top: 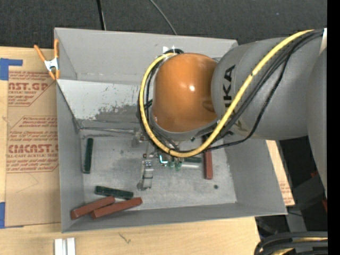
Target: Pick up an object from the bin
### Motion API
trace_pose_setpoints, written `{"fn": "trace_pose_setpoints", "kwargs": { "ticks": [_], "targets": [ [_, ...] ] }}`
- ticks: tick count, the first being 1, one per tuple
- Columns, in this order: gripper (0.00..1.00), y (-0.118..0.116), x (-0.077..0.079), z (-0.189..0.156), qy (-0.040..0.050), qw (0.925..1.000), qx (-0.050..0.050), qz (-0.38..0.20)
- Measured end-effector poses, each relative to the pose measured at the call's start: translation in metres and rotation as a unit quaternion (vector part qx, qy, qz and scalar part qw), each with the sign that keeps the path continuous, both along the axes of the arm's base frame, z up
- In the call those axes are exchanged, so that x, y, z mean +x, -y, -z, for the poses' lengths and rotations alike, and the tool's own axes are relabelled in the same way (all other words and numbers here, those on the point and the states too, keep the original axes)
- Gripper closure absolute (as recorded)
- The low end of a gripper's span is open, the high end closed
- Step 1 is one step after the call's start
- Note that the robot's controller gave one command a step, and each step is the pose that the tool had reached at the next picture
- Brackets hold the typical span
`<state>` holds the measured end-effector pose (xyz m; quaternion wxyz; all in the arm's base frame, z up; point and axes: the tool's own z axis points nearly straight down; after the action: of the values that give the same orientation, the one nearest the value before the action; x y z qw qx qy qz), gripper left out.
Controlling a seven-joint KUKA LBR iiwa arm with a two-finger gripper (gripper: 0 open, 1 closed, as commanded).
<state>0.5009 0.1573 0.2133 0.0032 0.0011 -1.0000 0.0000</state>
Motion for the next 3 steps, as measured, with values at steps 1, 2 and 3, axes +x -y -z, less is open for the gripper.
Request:
{"fn": "trace_pose_setpoints", "kwargs": {
  "ticks": [1,2,3],
  "targets": [
    [0.0,0.001,0.002,-0.003,0.0035,1.0,0.001,0.001],
    [0.0,0.012,-0.005,0.04,0.0074,0.9997,0.001,-0.021],
    [0.0,-0.006,-0.01,0.102,0.0054,0.9997,0.001,-0.024]
  ]
}}
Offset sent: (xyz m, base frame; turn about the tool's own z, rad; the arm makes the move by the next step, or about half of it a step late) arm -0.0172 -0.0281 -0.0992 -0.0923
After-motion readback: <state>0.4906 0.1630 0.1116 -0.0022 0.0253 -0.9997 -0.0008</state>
